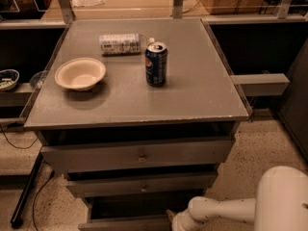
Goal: Open bottom drawer
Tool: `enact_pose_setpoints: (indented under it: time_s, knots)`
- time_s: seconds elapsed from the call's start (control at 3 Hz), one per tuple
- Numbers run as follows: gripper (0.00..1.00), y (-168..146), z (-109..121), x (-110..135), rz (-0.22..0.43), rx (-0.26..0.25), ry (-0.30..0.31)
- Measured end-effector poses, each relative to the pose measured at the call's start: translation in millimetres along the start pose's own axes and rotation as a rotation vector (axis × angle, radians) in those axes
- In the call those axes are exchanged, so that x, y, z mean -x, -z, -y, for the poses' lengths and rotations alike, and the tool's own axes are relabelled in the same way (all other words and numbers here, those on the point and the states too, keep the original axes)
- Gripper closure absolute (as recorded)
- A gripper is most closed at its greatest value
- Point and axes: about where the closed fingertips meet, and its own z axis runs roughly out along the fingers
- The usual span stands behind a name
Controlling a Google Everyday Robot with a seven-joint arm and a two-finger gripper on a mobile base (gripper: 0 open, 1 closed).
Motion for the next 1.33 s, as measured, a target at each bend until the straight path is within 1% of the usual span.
enact_pose_setpoints:
  time_s: [0.33,0.67,1.33]
  knots:
    - [0.0,-2.0,-4.2,0.0,0.003,0.007,0.013]
    - [0.0,-2.2,-2.4,0.6,0.013,0.004,0.031]
    - [0.0,-3.1,-3.8,0.1,0.016,0.012,0.031]
